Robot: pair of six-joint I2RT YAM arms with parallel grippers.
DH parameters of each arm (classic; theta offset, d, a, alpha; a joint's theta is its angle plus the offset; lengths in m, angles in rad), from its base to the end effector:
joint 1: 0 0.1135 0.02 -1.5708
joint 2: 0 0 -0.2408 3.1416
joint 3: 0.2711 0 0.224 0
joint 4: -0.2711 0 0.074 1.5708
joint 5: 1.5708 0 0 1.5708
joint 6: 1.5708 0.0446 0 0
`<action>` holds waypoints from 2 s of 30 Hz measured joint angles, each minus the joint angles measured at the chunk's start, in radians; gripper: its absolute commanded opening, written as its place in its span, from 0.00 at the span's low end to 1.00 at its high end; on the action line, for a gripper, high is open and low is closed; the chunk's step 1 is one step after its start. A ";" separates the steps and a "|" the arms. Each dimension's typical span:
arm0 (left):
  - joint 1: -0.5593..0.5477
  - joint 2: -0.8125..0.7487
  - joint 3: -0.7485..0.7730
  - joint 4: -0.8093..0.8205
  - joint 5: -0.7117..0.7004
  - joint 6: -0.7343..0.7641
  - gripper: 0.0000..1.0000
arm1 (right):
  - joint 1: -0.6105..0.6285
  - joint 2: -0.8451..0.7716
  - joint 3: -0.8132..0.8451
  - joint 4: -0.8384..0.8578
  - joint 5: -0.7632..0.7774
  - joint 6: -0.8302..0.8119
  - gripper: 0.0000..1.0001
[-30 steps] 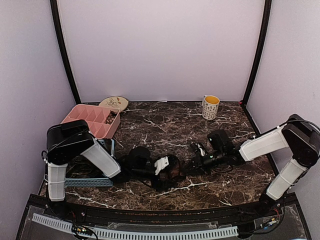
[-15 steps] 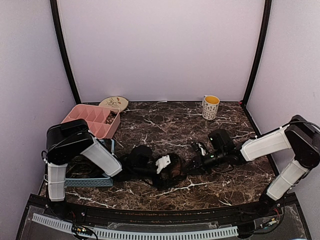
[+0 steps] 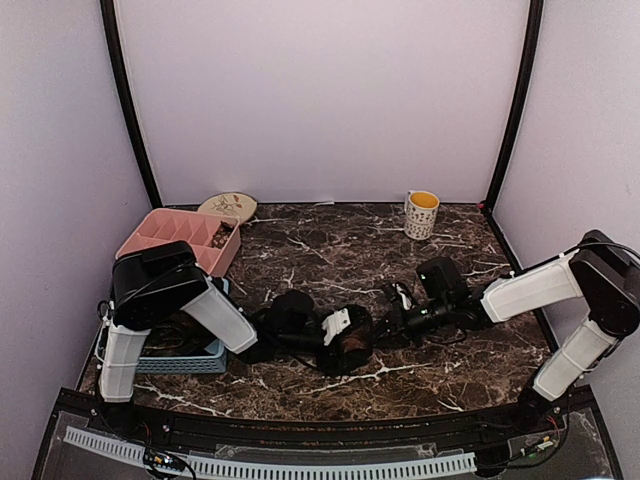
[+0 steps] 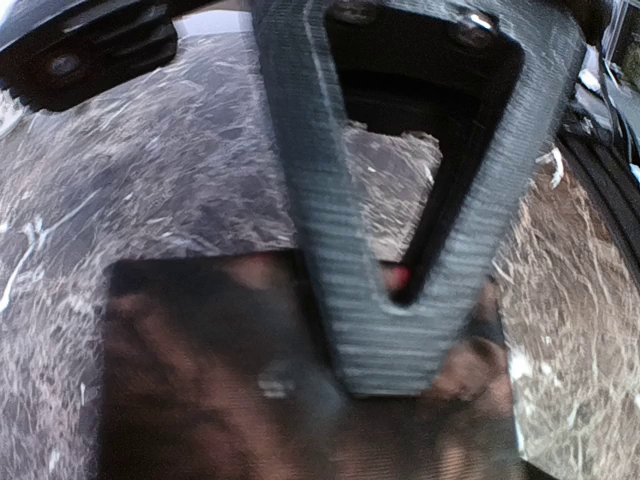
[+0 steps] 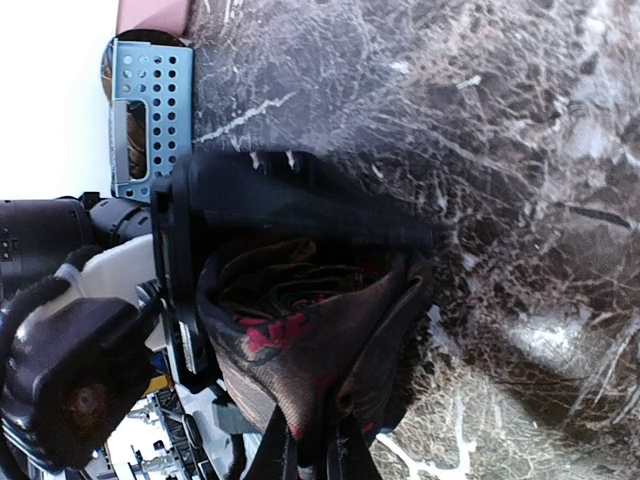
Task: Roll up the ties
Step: Pick up the tie from the center of the board, then pass from the right arm to the left
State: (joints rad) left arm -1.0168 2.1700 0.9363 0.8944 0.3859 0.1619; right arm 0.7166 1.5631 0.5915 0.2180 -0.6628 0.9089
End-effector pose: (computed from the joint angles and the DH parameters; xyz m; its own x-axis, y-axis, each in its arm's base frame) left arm 0.1922 -0.3427 0.0901 -0.0157 0.3092 -0.9509 0.9901 0.1375 0.0284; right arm 0.1848 0.1974 0.1352 -0.9924 -0.0398 -0.1161 -0.1192 0.5387 0.8340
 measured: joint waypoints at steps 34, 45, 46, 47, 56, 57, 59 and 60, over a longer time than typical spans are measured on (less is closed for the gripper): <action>0.069 -0.411 -0.240 -0.011 -0.194 -0.451 0.99 | -0.071 -0.087 -0.066 0.085 -0.021 0.016 0.00; 0.136 -0.242 -0.245 0.286 0.110 -0.951 0.99 | -0.072 -0.150 -0.068 0.156 -0.050 0.029 0.00; 0.138 -0.219 -0.245 0.313 0.128 -0.993 0.99 | -0.072 -0.167 -0.069 0.167 -0.055 0.032 0.00; 0.138 -0.201 -0.245 0.338 0.140 -1.026 0.99 | -0.072 -0.180 -0.069 0.179 -0.060 0.032 0.00; 0.140 -0.149 -0.246 0.616 0.219 -1.224 0.99 | -0.069 -0.186 -0.069 0.246 -0.098 0.048 0.00; 0.139 -0.146 -0.241 0.627 0.224 -1.233 0.99 | -0.067 -0.181 -0.069 0.254 -0.101 0.052 0.00; 0.137 -0.138 -0.227 0.634 0.229 -1.250 0.98 | -0.064 -0.172 -0.069 0.270 -0.103 0.058 0.00; 0.137 -0.134 -0.222 0.634 0.231 -1.257 0.98 | -0.062 -0.170 -0.069 0.277 -0.104 0.062 0.00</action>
State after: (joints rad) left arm -0.8795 2.0357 0.7147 1.5284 0.6167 -1.0950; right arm 0.6544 1.3930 0.5228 0.4953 -0.7666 0.9710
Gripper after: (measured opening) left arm 0.986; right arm 0.042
